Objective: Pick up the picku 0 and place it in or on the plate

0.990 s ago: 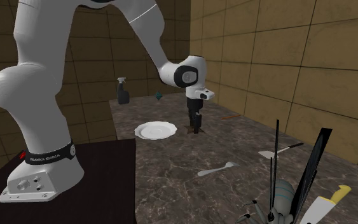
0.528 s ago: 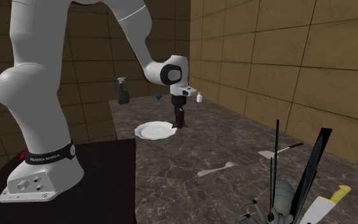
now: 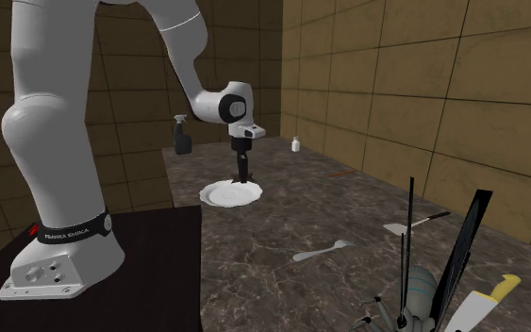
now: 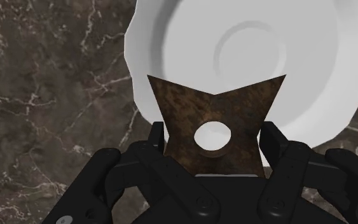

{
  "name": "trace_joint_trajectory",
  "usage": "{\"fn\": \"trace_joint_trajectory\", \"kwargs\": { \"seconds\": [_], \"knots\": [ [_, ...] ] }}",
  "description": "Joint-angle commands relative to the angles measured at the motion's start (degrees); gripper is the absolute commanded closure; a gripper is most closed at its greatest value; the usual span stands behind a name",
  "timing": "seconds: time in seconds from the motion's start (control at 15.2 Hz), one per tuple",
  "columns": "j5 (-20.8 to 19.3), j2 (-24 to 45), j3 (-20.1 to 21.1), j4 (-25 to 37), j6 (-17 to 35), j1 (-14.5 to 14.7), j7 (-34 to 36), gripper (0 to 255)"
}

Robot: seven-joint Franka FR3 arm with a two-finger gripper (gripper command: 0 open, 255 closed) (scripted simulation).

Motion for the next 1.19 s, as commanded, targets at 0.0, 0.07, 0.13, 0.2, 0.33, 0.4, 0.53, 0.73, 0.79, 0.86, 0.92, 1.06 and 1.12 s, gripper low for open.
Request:
{"fn": "trace_joint_trajectory", "kwargs": {
  "seconds": [0.0,0.07,0.13,0.2,0.33,0.4,0.53,0.73,0.79,0.86,0.92,1.06,1.12],
  "knots": [
    [-0.23,-0.39,0.86,-0.32,-0.09,2.08,3.26,255],
    [-0.41,-0.4,1.27,-0.36,-0.1,3.13,4.86,255],
    [-0.6,-0.37,1.68,-0.32,-0.14,4.18,6.46,255],
    [-0.82,-0.29,2.08,-0.22,-0.21,5.16,8.01,255],
    [-1.65,1.17,1.64,-0.17,1.15,5.47,8.6,255],
    [-2.07,1.92,1.4,-0.12,1.81,5.64,8.9,255],
    [-2.92,3.42,0.88,0.02,3.13,6.0,9.5,255],
    [-4.16,5.71,0.04,0.32,5.05,6.6,10.39,255],
    [-4.56,6.49,-0.26,0.45,5.68,6.82,10.68,255],
    [-4.95,7.26,-0.57,0.6,6.3,7.05,10.97,255],
    [-5.34,8.05,-0.88,0.75,6.92,7.29,11.25,255],
    [-6.08,9.62,-1.53,1.1,8.13,7.78,11.8,255],
    [-6.39,10.3,-1.82,1.27,8.65,8.0,12.02,255]
  ]
}}
